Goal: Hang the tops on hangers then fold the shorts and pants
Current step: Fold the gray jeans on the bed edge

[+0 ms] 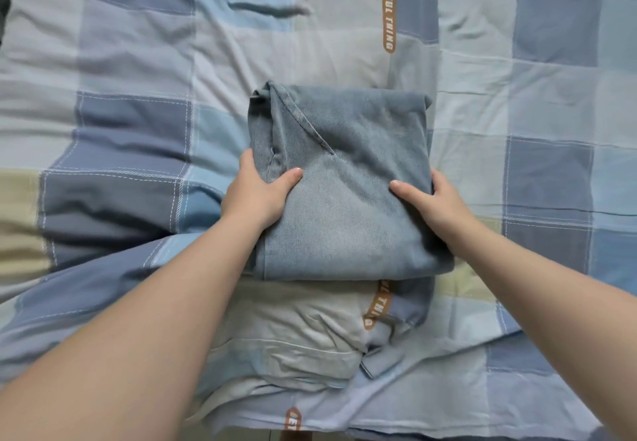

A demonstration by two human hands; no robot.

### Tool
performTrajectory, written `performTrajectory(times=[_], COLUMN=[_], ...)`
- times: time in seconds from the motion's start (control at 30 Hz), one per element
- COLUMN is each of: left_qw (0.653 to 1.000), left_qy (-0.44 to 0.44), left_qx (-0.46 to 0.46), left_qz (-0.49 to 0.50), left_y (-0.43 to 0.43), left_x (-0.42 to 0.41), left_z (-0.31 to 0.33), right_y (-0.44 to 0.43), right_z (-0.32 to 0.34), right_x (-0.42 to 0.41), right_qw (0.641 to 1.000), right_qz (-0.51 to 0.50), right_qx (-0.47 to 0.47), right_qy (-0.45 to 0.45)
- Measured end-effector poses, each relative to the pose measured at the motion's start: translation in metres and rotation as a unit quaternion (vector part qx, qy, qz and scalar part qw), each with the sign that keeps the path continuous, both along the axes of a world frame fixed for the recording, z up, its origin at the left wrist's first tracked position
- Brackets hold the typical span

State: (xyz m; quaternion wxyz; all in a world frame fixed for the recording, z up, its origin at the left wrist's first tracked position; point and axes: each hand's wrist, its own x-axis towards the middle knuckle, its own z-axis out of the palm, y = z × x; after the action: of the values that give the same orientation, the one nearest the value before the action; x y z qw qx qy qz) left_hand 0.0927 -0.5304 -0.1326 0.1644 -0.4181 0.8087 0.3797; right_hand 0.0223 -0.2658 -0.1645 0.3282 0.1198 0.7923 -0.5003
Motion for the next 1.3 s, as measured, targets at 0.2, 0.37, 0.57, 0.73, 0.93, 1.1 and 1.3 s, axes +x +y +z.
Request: performTrajectory(times=[0.2, 0.37, 0.57, 0.73, 0.93, 1.1, 1.3], left_qw=[0.989, 0.938, 0.858, 0.851, 0.915, 0.943, 0.915], left_qy=[-0.002, -0.096, -0.219, -0.259, -0.144, -0.033, 0.067], left_qx=[0.137, 0.316, 0.451, 0.451, 0.378, 0.31, 0.273], left_qz=[0.061, 0.105, 0.107, 0.073, -0.017, -0.12, -0.291], left_y=[0.006, 0.016, 0.023, 0.029, 0.059, 0.106, 0.19], left_x=[0.019, 0.075, 0.15, 0.194, 0.209, 0.197, 0.176], left_z=[0.038, 0.077, 0.129, 0.18, 0.249, 0.307, 0.37], right_y=[0.004, 0.018, 0.037, 0.065, 0.097, 0.133, 0.194], right_z=[0.035, 0.07, 0.127, 0.194, 0.288, 0.361, 0.435], right_x=[0.024, 0.084, 0.183, 0.249, 0.285, 0.309, 0.355], right_qw=[1.0, 0.993, 0.894, 0.848, 0.869, 0.89, 0.86], right_qz=[0.007, -0.053, -0.176, -0.251, -0.322, -0.38, -0.486], right_qx=[-0.003, 0.004, -0.131, -0.155, -0.178, -0.162, -0.149], right_qy=[-0.03, -0.102, -0.39, -0.44, -0.331, -0.195, -0.049])
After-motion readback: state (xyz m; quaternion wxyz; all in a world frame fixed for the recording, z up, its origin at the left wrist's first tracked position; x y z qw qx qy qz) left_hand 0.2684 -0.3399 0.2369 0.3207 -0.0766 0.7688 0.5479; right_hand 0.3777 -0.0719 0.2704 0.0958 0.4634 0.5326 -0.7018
